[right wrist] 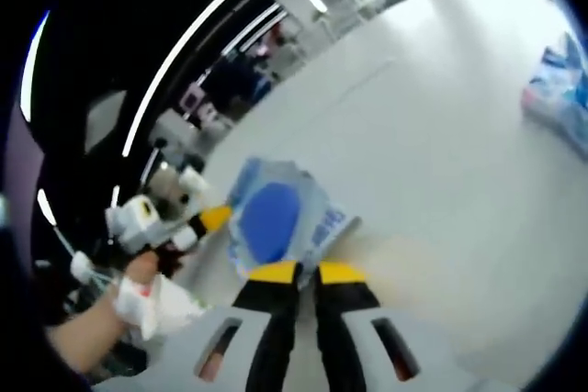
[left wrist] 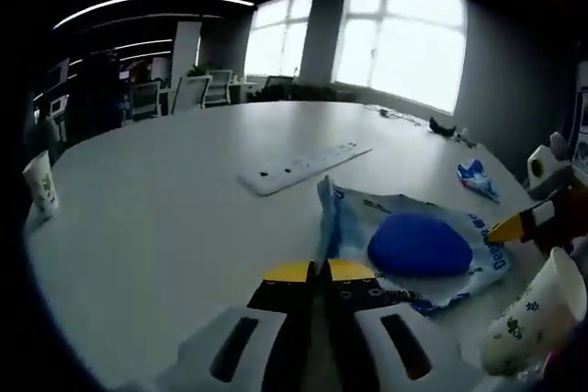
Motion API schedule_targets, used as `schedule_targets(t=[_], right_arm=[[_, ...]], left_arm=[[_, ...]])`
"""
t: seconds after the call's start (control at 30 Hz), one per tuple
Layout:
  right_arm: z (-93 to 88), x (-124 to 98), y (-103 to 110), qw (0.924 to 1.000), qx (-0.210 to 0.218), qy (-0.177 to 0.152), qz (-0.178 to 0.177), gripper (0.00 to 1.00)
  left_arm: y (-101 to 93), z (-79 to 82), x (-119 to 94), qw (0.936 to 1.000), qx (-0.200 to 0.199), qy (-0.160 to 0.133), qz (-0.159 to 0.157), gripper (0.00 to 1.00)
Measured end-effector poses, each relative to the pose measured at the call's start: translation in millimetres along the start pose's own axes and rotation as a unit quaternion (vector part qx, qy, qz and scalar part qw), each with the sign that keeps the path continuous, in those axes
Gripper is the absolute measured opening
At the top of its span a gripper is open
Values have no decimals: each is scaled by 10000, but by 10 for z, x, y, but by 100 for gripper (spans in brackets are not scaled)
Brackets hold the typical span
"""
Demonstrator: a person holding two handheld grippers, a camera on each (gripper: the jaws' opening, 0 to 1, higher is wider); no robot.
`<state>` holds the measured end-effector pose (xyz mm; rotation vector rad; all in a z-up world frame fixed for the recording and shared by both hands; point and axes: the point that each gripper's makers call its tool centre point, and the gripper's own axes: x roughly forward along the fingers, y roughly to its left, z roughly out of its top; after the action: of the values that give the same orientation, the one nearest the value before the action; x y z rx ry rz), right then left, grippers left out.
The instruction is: Arrange the tabletop items into an orderly group along one side of the table until the central work area is clear of visible clutter.
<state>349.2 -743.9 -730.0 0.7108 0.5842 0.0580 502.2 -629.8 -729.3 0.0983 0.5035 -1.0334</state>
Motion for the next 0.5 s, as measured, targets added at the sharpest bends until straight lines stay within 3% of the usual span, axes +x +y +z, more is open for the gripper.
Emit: schedule_targets(t=[0.1,0.17,0.5], right_arm=[[77,-28,49,9999,-94,-78,72,0],[143,-50,102,9997,-70,-149,171,0],[471,-218,404,9969,-369,-465,524,0]], left_arm=[[-22,55,-105,10000,-85,-5,-14,2],[-36,120,-191,10000,68,-12,0,1],[-158,619,-594,9978,491,-376,239,1]])
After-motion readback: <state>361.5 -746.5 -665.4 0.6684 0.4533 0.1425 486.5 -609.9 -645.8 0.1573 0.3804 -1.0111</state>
